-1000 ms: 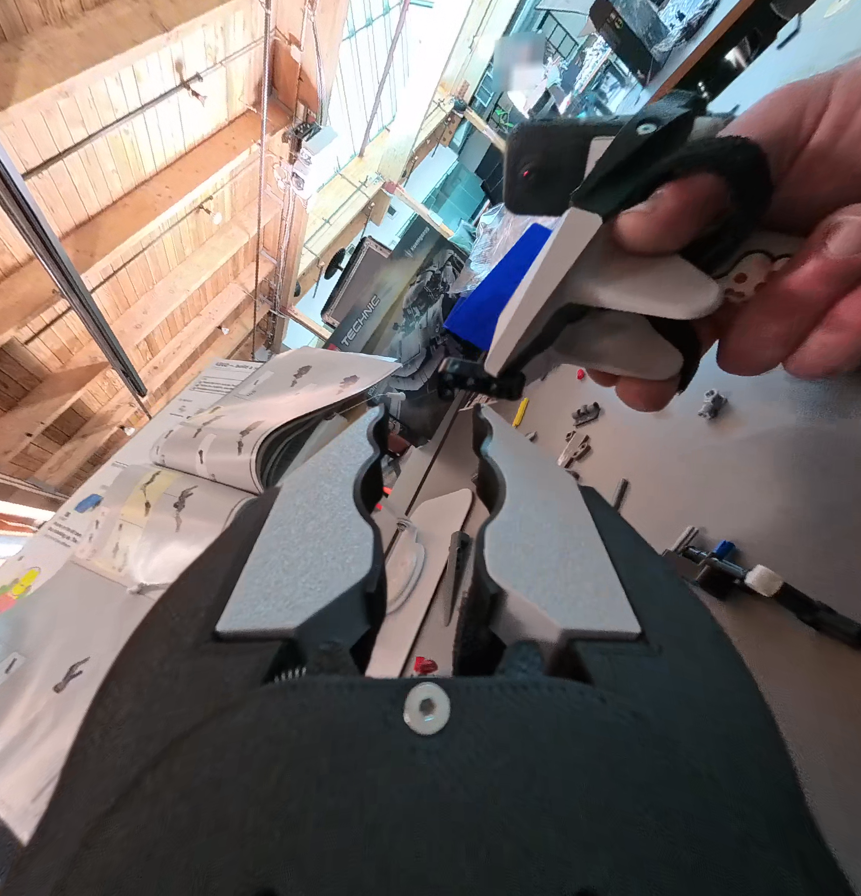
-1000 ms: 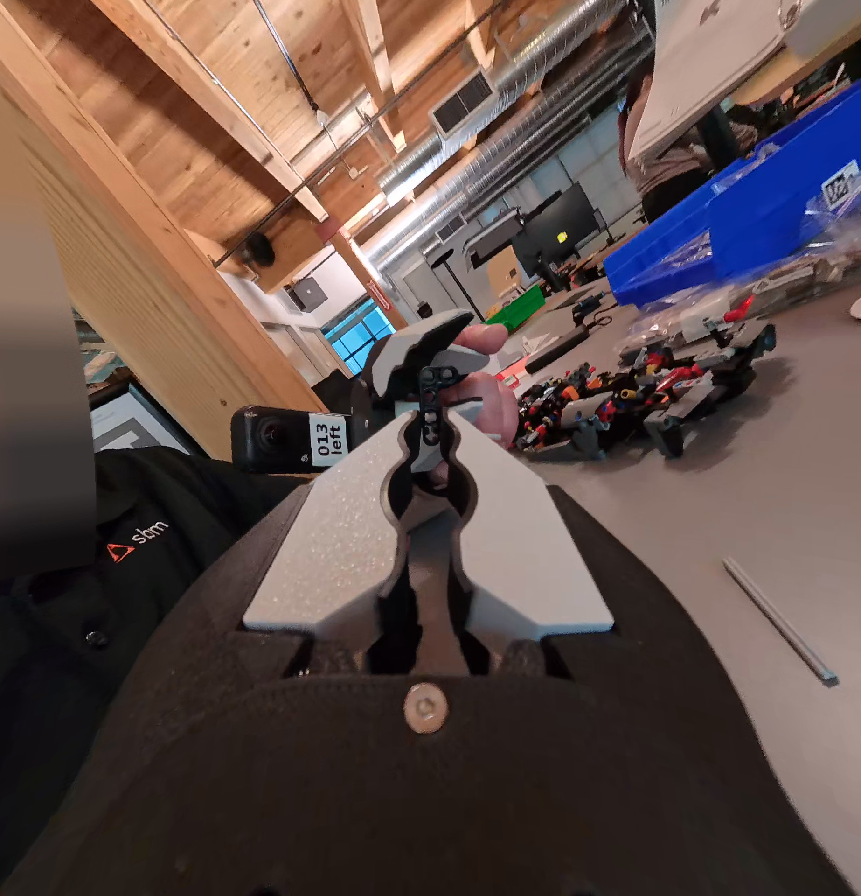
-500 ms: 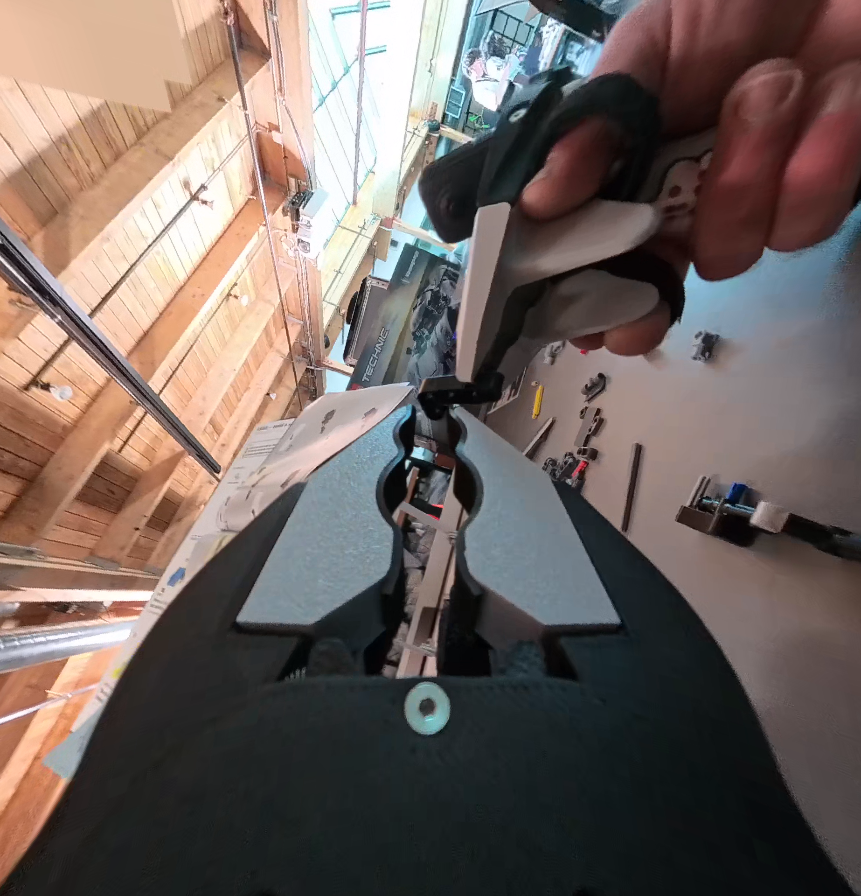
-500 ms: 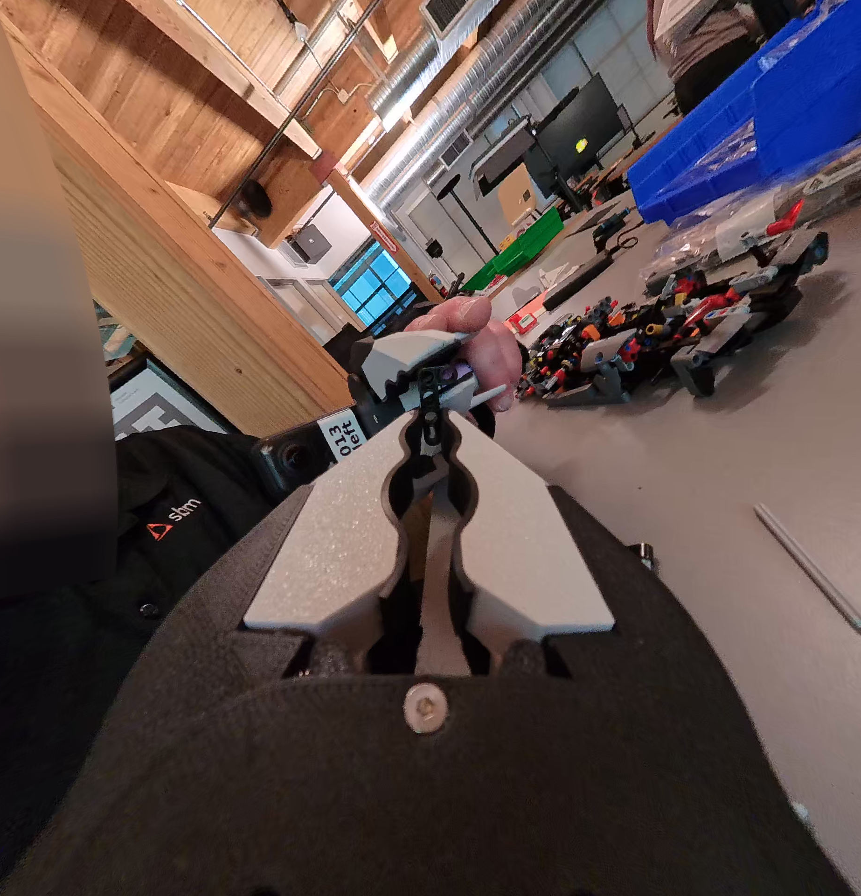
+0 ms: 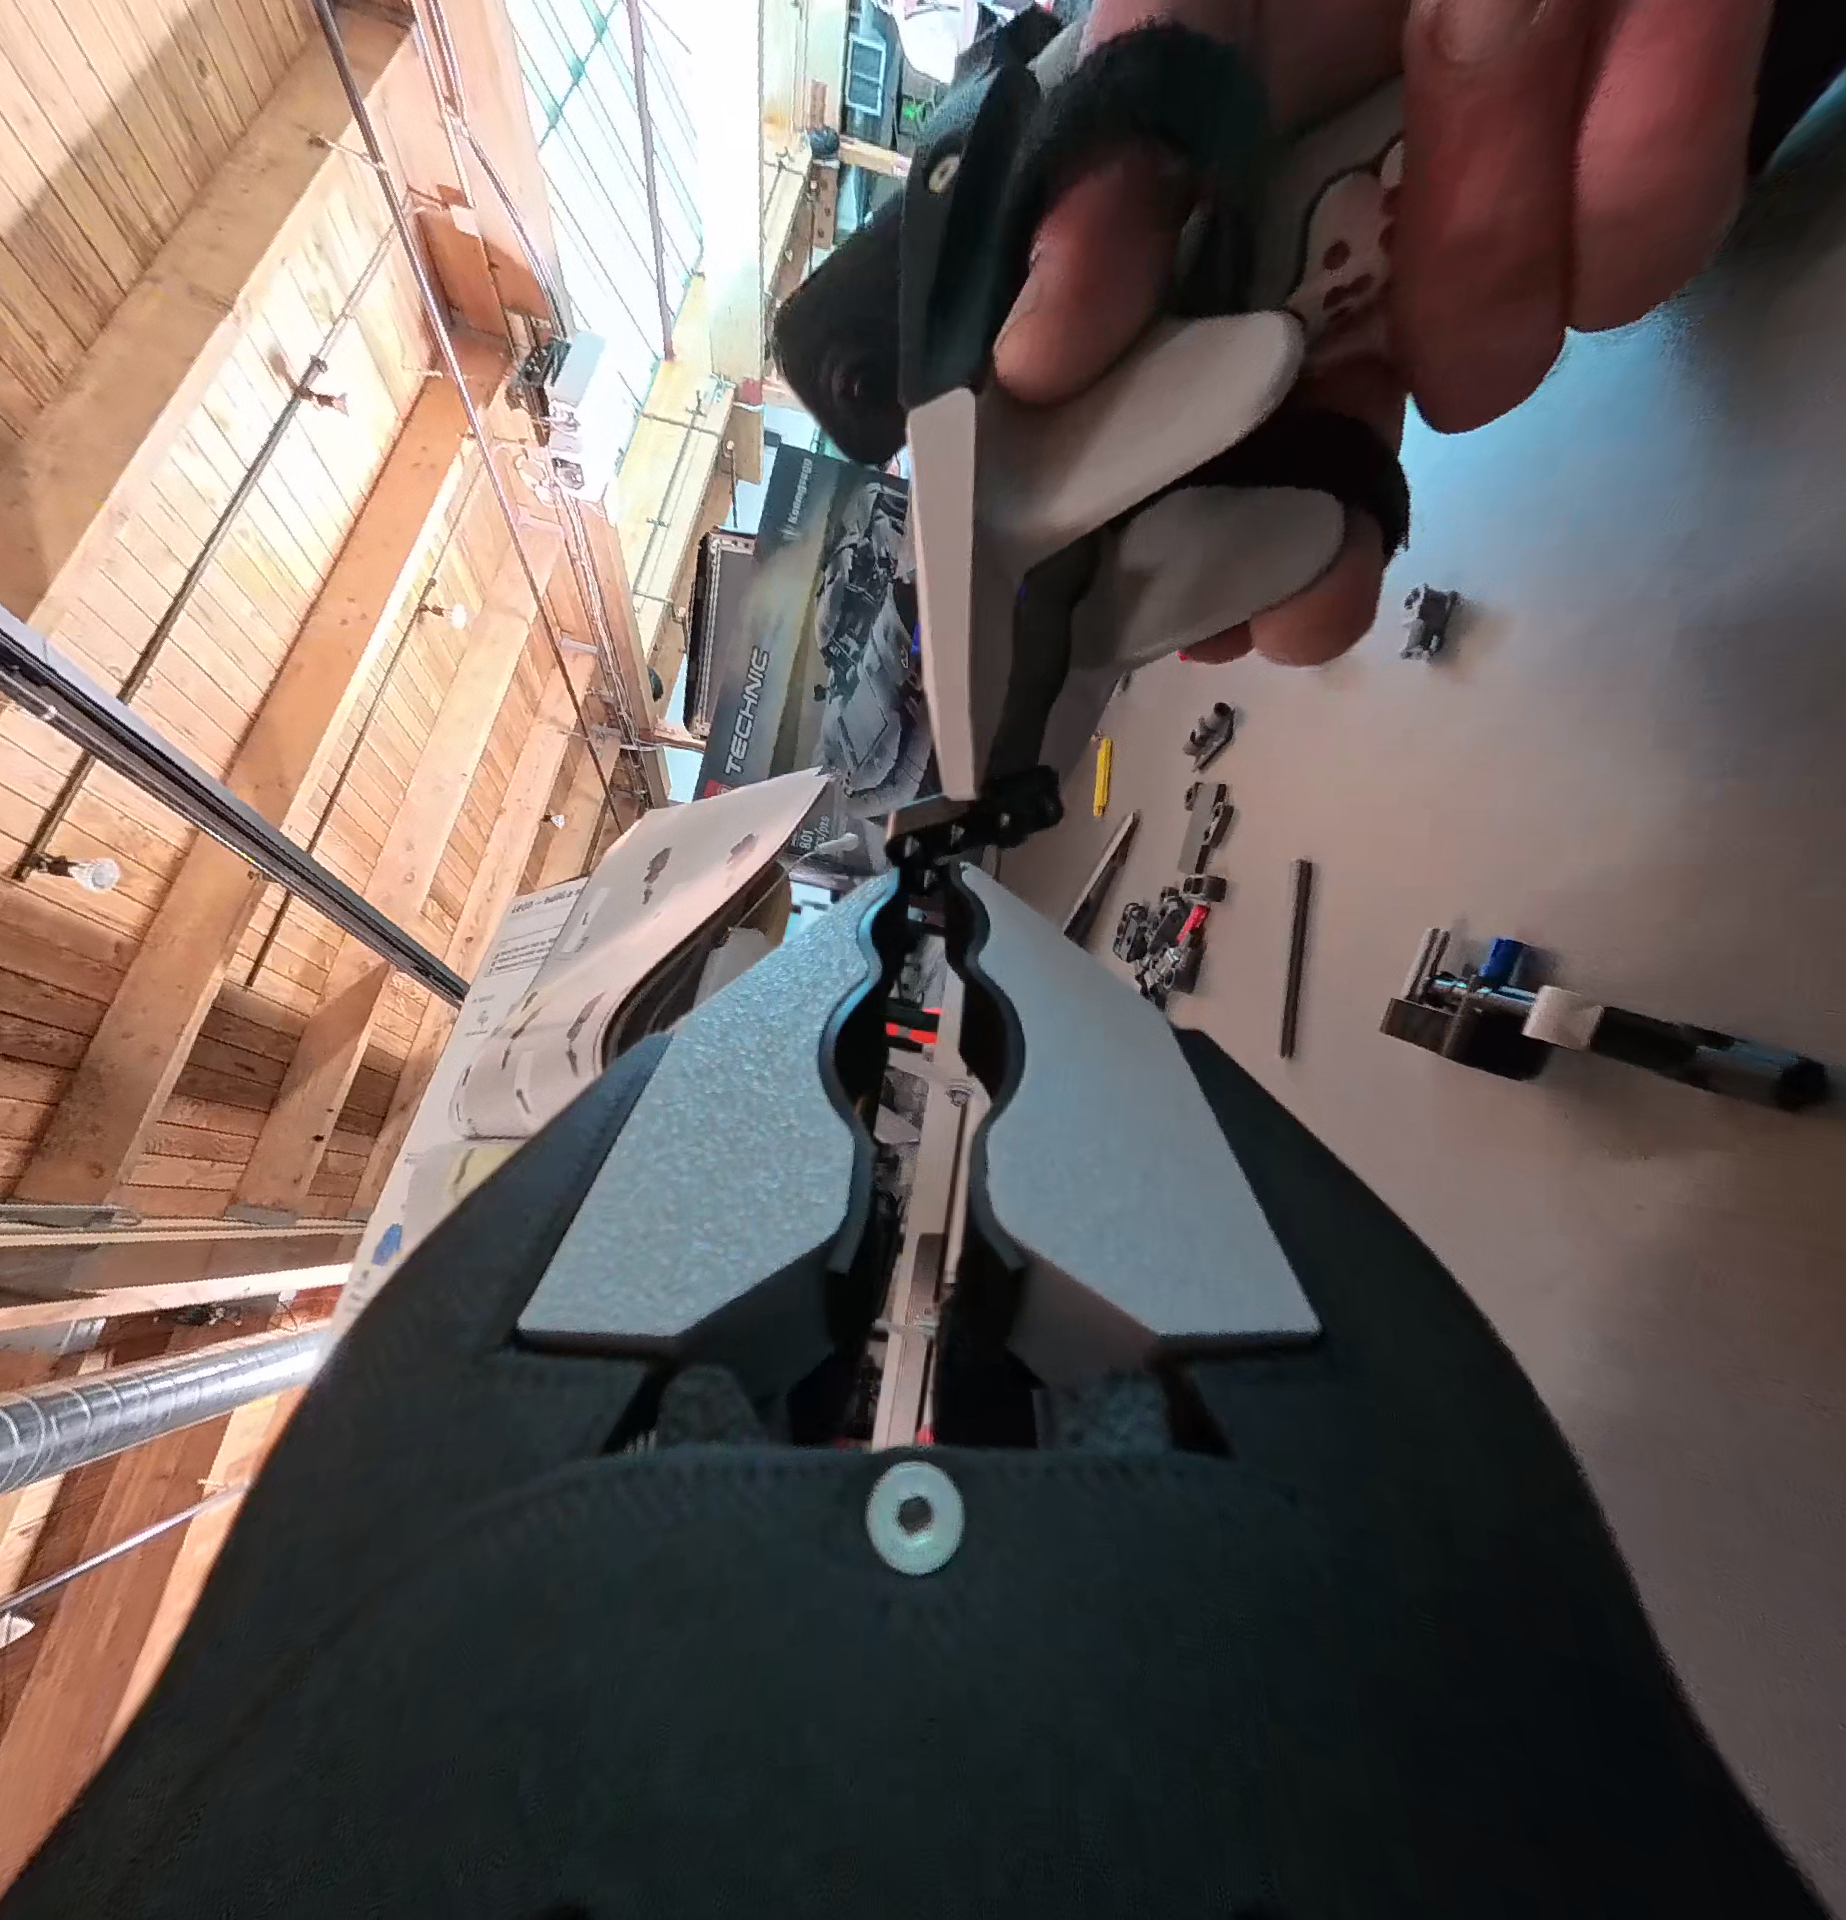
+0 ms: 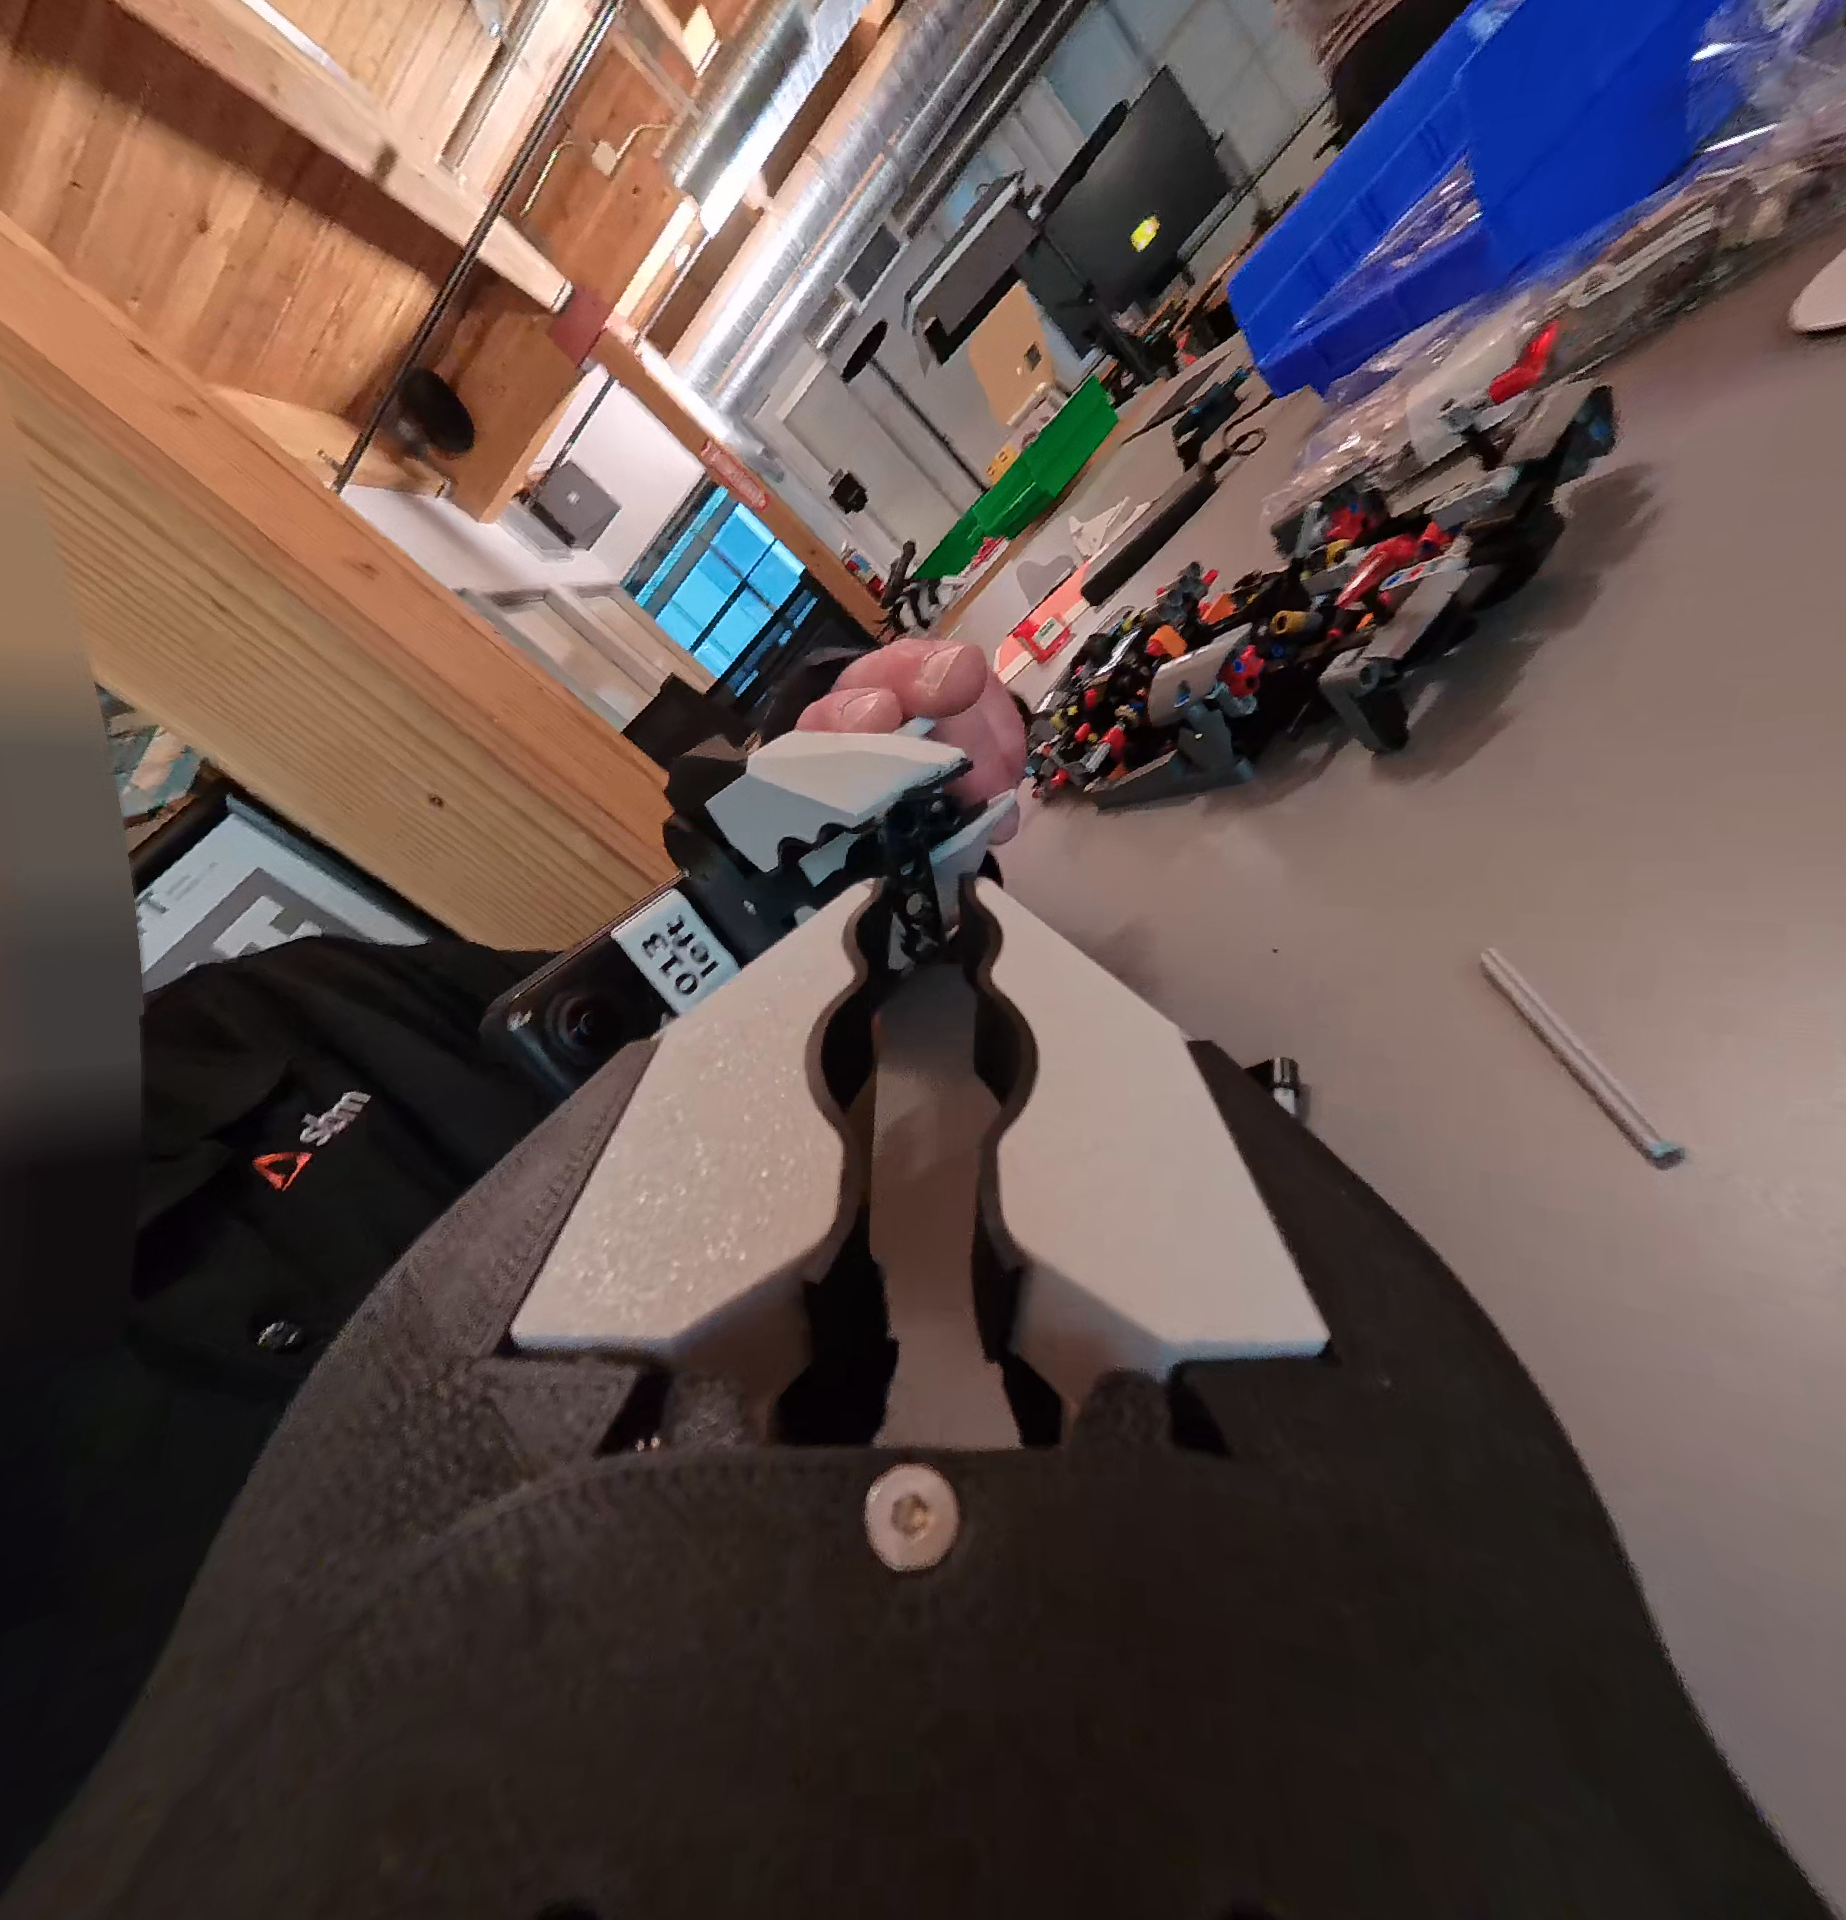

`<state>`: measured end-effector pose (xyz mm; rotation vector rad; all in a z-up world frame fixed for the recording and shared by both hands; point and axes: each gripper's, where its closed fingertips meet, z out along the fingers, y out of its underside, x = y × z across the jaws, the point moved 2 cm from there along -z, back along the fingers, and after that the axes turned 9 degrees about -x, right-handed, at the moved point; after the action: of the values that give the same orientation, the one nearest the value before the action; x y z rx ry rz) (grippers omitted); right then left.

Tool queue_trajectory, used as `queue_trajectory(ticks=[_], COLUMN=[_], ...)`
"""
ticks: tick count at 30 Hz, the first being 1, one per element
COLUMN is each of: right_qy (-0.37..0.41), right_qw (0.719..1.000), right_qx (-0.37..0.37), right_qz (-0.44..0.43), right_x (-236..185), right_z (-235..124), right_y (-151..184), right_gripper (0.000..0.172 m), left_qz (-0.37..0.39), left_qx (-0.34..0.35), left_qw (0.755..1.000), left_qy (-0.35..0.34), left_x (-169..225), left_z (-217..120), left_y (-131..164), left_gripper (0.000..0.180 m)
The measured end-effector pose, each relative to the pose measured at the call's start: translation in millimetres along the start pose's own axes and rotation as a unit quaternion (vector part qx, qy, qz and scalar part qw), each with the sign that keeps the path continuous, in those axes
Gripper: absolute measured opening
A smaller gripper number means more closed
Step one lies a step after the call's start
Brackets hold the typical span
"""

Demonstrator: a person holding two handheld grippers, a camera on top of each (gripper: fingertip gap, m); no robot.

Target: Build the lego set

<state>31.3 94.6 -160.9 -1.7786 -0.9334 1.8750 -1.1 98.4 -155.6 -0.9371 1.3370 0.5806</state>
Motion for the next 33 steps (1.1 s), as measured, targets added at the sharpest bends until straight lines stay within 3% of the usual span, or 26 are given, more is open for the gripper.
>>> queue_trajectory(ticks=[4,11,16,29,33], right_qy=[0.038,0.219,0.276,0.299,0.304], right_qw=[0.999,0.965,0.943,0.932,0.929], right_qx=[0.018,-0.035,-0.045,-0.042,-0.054], right_qz=[-0.011,-0.138,-0.181,-0.203,-0.202], right_x=[9,23,25,22,21], right_z=[-4,-4,1,-3,-3], right_y=[-6,-6,-12,-14,-12], right_gripper=[0.021,0.023,0.009,0.0,0.011], left_qz=[-0.015,-0.019,0.001,-0.022,-0.03], left_qx=[-0.033,-0.089,-0.097,-0.09,-0.09], left_qw=[0.999,0.995,0.995,0.995,0.995], left_qy=[0.008,0.027,0.039,0.042,0.043], left_x=[3,11,19,18,16], left_z=[8,19,20,19,20], left_y=[9,25,22,20,19], left_gripper=[0.003,0.004,0.004,0.004,0.004])
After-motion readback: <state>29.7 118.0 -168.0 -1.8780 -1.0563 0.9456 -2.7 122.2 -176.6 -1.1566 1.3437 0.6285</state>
